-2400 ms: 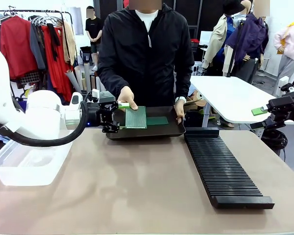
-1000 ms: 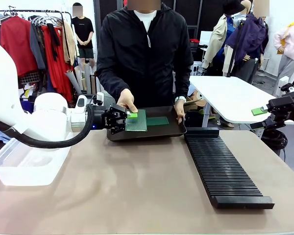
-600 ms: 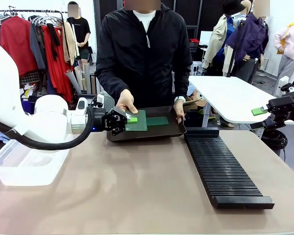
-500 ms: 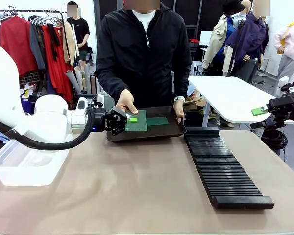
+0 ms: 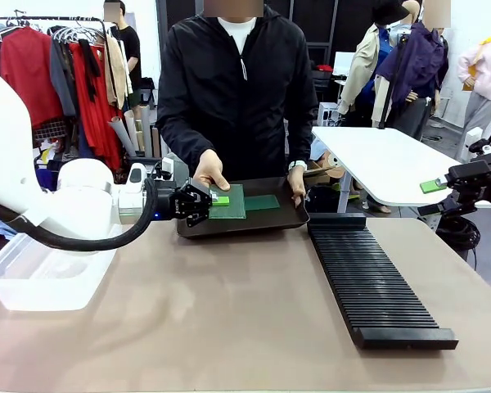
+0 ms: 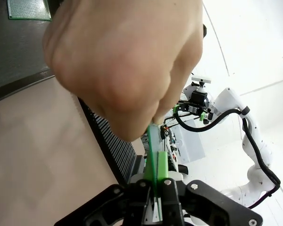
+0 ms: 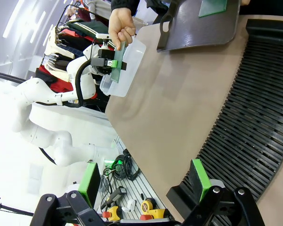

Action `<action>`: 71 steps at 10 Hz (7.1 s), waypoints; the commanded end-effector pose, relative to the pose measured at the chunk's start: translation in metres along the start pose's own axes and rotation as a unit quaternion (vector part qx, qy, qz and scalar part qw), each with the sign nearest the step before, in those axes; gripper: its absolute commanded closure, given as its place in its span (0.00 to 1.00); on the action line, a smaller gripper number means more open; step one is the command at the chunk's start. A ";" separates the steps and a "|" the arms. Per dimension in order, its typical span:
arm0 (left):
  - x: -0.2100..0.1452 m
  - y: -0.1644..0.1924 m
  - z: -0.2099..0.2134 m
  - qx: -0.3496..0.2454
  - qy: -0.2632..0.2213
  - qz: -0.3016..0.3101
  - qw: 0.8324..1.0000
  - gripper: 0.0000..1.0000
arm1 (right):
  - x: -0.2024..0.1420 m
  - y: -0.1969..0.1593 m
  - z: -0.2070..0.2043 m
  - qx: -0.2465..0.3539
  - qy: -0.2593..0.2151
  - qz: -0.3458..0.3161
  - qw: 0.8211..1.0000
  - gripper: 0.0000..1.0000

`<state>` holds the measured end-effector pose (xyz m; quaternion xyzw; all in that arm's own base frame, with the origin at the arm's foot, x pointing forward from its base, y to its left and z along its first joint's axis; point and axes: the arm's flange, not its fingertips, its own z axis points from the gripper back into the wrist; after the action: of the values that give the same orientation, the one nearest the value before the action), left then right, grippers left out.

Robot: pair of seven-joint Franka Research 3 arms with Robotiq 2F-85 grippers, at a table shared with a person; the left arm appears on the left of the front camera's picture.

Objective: Sort PCBs into racks and boxes based on the side picked up.
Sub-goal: If the short side of the Blank PCB is picked up, insert it into the PCB Rack ; if the long side is picked up, place it in the Organizing box.

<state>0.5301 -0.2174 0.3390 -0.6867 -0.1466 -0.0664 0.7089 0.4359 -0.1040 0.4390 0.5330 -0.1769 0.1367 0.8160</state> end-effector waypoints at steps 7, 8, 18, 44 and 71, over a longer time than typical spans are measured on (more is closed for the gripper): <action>0.000 0.000 -0.001 -0.001 0.000 0.000 1.000 1.00 | -0.002 0.000 -0.001 -0.008 0.002 0.003 1.000 0.00; 0.000 0.000 -0.001 -0.001 0.000 0.000 1.000 1.00 | -0.002 0.000 -0.001 -0.008 0.002 0.003 1.000 0.00; 0.010 -0.004 0.008 0.009 0.004 -0.008 1.000 1.00 | -0.002 0.000 -0.001 -0.008 0.002 0.003 1.000 0.00; 0.116 -0.115 0.287 0.493 0.153 -0.025 0.856 1.00 | -0.002 0.000 -0.001 -0.008 0.002 0.003 1.000 0.00; 0.030 -0.010 0.250 0.532 0.110 0.006 0.840 0.63 | -0.002 0.000 -0.001 -0.008 0.002 0.003 1.000 0.00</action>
<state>0.5256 0.0332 0.3620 -0.1906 -0.0634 -0.0429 0.9787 0.4359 -0.1041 0.4388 0.5329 -0.1768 0.1365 0.8161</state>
